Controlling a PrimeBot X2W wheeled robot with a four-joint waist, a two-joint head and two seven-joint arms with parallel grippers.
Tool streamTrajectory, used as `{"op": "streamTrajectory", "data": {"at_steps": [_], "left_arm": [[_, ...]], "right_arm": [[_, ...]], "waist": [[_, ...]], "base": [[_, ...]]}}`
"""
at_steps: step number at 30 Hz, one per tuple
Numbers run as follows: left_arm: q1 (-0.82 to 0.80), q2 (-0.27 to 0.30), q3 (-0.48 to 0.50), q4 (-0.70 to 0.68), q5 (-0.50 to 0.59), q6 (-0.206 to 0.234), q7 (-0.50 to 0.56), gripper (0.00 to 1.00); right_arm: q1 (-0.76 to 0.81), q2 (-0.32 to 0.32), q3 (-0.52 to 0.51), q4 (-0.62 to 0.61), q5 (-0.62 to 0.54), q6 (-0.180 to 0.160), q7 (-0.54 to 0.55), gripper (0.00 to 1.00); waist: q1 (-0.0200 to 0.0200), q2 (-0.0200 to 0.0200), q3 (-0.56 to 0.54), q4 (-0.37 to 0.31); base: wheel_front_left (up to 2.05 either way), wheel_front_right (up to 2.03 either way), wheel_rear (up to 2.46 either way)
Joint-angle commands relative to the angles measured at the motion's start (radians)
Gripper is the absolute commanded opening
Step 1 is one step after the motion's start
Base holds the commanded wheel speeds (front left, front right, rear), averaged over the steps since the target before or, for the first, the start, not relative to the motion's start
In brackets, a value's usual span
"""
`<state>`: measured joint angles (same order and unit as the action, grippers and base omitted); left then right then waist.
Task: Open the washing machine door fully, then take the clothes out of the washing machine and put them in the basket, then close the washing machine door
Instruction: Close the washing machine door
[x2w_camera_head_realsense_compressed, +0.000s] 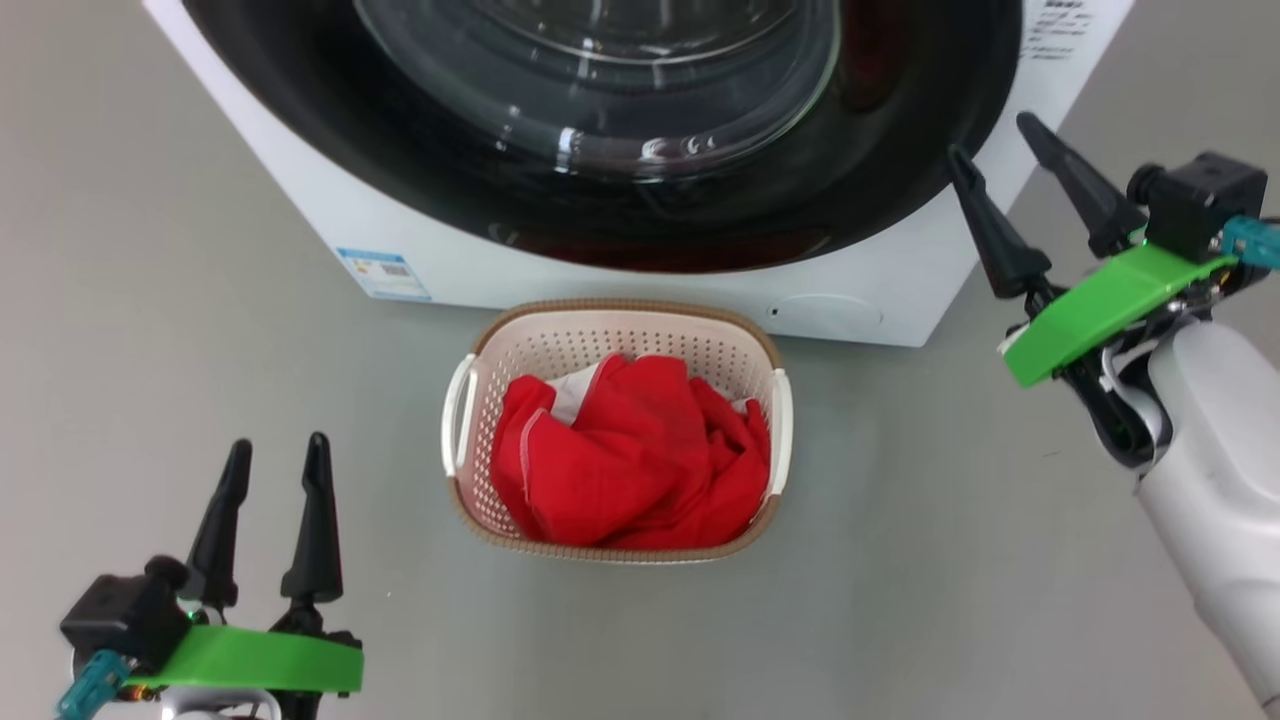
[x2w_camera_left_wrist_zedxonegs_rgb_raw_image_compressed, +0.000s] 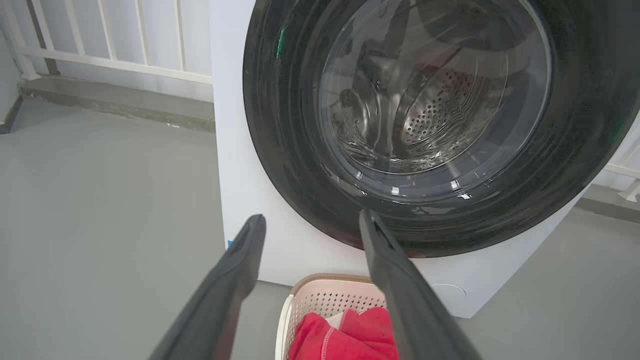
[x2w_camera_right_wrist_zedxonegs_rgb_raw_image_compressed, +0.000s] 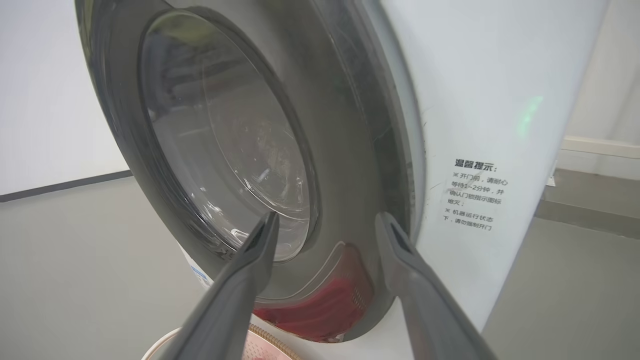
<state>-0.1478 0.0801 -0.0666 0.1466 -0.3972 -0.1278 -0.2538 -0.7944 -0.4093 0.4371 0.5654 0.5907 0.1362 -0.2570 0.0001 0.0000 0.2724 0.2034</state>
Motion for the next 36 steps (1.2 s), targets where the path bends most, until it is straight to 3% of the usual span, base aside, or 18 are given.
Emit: {"op": "streamTrajectory", "data": {"at_steps": [1, 15, 36], "left_arm": [[0.003, 0.029, 0.039, -0.022, 0.013, -0.003, -0.008, 1.0], [0.03, 0.048, 0.044, -0.027, 0.024, -0.002, -0.008, 1.0], [0.059, 0.074, 0.033, -0.044, -0.006, -0.002, 0.006, 1.0]], "right_arm": [[0.038, 0.01, -0.002, -0.033, -0.012, -0.006, -0.005, 1.0], [0.197, 0.073, -0.072, -0.125, -0.046, -0.006, -0.005, 1.0], [0.396, 0.142, -0.186, -0.209, -0.094, -0.006, -0.005, 1.0]], "waist": [[-0.0001, 0.0, -0.029, -0.025], [-0.0001, 0.0, -0.096, -0.099], [-0.0001, 0.0, -0.146, -0.148]], "base": [[0.0, 0.0, 0.0], [0.0, 0.0, 0.0], [0.0, 0.0, 0.0]]}}
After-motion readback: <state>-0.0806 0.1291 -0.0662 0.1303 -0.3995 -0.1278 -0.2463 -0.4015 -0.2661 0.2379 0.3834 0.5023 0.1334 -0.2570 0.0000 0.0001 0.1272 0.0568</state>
